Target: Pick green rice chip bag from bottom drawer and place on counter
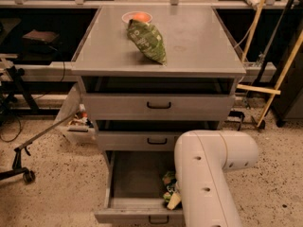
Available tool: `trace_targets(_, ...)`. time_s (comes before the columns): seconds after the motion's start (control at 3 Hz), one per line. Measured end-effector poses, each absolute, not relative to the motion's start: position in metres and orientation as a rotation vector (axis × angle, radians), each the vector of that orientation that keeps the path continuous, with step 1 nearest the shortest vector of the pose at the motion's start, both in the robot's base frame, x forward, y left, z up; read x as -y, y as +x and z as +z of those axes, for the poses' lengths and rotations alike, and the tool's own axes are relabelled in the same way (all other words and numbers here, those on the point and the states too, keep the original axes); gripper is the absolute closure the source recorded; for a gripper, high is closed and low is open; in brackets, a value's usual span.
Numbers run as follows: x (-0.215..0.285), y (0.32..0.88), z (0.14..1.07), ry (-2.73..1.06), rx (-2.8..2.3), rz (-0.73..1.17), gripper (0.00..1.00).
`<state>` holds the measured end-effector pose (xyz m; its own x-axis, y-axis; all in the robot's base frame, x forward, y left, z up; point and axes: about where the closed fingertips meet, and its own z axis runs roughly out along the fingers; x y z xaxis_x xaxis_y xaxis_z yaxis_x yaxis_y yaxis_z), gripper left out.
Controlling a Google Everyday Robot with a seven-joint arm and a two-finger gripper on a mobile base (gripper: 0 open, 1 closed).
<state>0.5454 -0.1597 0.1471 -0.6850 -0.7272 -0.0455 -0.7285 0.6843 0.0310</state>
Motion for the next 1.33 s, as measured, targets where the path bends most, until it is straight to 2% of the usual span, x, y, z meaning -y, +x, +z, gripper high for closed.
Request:
trace_targets(1.0,0.152,0.547,0.153,-1.241,-2.860,0.090,0.00)
trace_targets(1.33,0.104,0.604,0.193,-1.200,-2.842,0.122,0.00)
